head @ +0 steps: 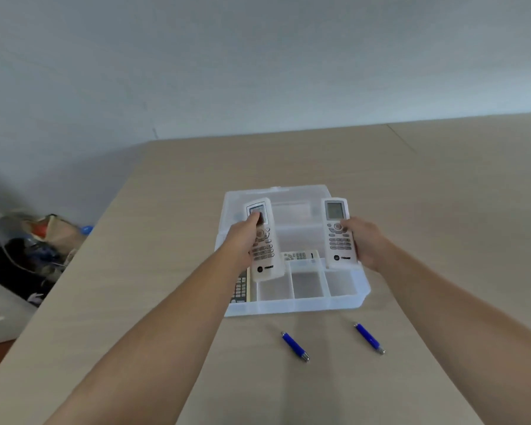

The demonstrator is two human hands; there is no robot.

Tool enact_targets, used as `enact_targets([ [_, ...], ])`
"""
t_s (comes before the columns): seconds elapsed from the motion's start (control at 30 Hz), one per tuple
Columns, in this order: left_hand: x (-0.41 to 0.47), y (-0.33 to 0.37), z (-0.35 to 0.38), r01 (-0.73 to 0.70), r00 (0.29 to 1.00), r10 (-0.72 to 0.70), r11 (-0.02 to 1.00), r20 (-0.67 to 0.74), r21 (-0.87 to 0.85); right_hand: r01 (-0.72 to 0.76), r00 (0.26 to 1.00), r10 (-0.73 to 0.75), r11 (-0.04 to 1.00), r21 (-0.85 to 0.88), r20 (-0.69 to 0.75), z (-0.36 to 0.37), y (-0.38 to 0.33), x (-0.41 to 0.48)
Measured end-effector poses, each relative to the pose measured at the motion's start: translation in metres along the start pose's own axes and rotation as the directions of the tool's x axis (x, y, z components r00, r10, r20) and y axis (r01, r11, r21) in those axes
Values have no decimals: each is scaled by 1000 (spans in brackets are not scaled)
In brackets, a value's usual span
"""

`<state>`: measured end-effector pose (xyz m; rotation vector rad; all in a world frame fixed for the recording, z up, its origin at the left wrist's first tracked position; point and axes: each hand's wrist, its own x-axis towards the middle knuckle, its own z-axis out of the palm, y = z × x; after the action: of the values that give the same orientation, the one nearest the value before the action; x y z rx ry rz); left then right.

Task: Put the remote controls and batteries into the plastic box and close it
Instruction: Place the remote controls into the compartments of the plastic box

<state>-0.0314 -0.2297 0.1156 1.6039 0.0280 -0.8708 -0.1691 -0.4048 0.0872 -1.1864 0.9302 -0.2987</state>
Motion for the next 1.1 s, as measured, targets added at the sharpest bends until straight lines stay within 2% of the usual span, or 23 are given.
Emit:
enact_targets([
  [0.1,19,10,-19,-54,997,55,998,-57,12,43,999,-39,983,-180,25,20,-5,22],
  [0.2,41,25,-35,-112,982,106,993,-156,-33,152,987,-119,899,-410,107,40,-17,46],
  [0.27,55,33,-43,-137,973,126,989,-191,-47,228,971,-132,771,-595,202,54,-23,59],
  [0.33,69,37,-50,-150,968,130,986,-214,-78,315,941,-88,582,-750,327,67,-22,71],
  [0.43,87,37,-56,-149,964,127,985,-236,-82,411,896,35,312,-857,442,81,-9,90],
  [0.5,96,33,-58,-137,966,113,987,-235,-88,429,880,119,219,-876,460,88,3,98],
  [0.63,107,24,-60,-99,970,63,984,-235,-145,419,868,196,202,-885,456,92,20,108],
  [0.73,109,17,-60,-85,974,47,982,-221,-166,395,890,131,262,-880,438,92,25,111],
  [0.83,111,12,-57,-77,977,40,982,-208,-175,402,895,80,280,-871,439,92,29,110],
  [1.1,109,8,-48,-64,982,29,980,-188,-187,391,905,76,236,-890,418,91,28,106],
])
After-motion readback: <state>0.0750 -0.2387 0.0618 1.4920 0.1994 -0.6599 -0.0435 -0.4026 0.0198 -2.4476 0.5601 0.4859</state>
